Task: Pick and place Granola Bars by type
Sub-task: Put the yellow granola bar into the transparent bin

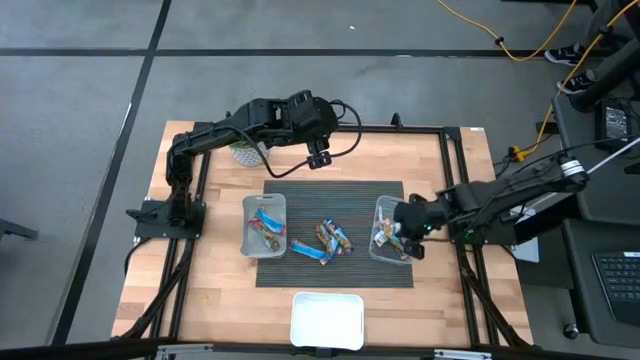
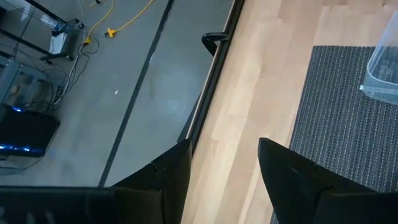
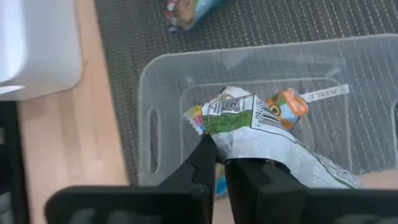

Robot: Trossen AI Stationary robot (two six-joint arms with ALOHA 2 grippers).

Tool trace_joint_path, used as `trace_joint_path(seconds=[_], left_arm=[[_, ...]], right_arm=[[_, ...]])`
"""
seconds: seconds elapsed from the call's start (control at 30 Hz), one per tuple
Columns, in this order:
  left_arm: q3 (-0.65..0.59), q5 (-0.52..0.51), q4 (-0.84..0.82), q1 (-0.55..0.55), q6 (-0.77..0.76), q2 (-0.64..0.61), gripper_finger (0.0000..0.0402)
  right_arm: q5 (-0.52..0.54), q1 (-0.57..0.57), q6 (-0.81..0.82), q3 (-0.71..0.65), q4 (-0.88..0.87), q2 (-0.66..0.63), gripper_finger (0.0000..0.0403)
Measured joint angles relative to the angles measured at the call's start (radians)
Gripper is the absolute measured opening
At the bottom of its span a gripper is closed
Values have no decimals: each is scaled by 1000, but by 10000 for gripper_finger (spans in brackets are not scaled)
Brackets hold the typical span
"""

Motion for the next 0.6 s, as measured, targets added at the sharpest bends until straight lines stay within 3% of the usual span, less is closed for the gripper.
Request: trace_joint_path(seconds=[0.23, 0.6], left_arm=[[0, 24, 0, 0, 8, 0, 177], [0, 53, 4, 0, 8, 0, 175]], right_arm=[[27, 0, -21, -20, 1, 108, 27], [-59, -1, -35, -17, 1, 174, 35]])
